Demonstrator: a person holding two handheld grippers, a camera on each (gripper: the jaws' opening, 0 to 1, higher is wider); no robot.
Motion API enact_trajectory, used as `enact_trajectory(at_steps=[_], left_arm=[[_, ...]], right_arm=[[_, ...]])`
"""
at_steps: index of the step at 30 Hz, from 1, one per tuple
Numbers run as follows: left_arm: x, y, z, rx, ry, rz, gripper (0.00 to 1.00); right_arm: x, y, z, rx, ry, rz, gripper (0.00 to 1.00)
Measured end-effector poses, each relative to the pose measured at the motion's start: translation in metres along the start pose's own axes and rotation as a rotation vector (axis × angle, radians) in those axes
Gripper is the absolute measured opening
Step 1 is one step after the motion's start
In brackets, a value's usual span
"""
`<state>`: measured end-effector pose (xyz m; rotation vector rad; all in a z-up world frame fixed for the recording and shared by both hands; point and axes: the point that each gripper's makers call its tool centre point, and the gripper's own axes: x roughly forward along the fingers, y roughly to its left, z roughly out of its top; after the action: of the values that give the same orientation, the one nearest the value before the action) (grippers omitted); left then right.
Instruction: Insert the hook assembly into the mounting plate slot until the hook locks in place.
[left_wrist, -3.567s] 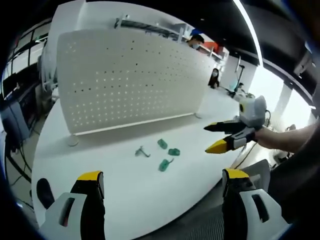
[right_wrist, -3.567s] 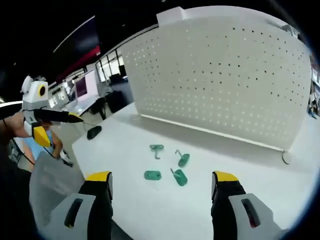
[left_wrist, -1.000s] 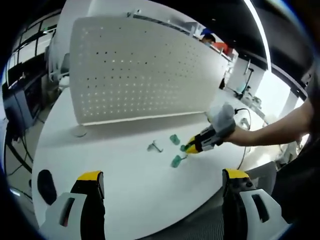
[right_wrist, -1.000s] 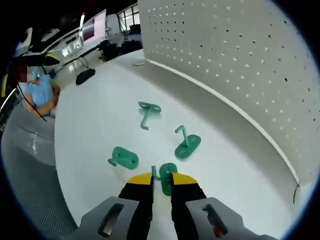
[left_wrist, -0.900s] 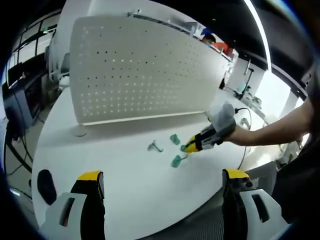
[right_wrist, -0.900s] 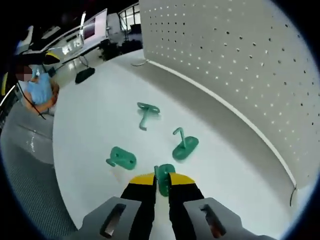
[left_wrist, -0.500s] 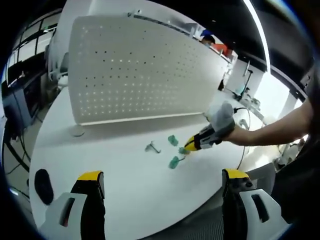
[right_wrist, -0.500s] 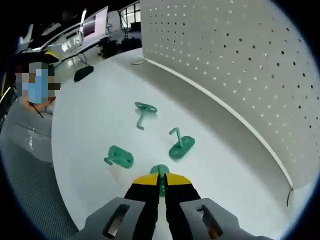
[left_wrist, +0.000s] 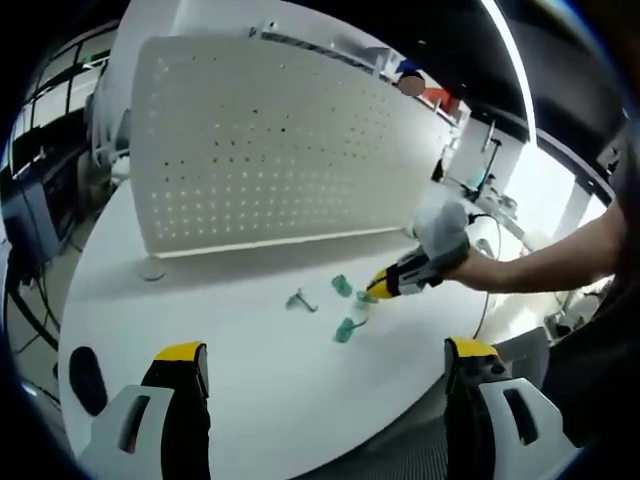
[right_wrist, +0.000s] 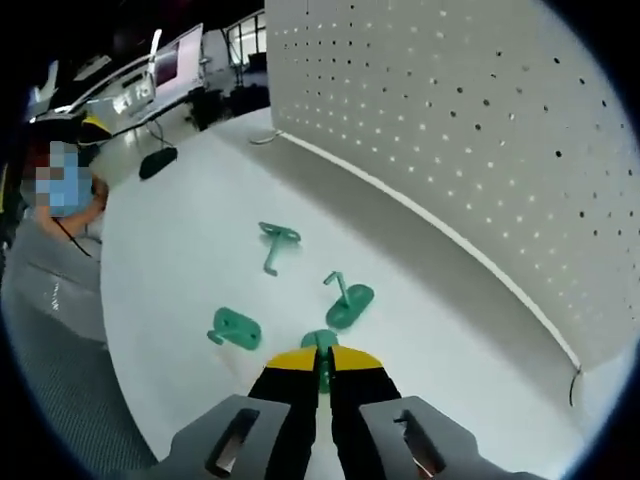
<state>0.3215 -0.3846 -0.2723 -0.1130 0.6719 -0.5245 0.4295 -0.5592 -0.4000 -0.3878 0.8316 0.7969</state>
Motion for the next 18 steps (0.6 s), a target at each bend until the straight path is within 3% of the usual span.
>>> enact_trajectory(at_steps=[12,18], left_arm=[[0.0,-0.011,0.021,-0.011,-0.039,-0.027,0.98],[0.003,-0.021,0.024,0.009,-0.034,-0.045,0.97]], right_arm=[[-0.023,0.009,0.045,0.06,-0.14,0.014,0.01],[-0.04,0.032,0.067,0.068,-0.211,0.049,0.01]])
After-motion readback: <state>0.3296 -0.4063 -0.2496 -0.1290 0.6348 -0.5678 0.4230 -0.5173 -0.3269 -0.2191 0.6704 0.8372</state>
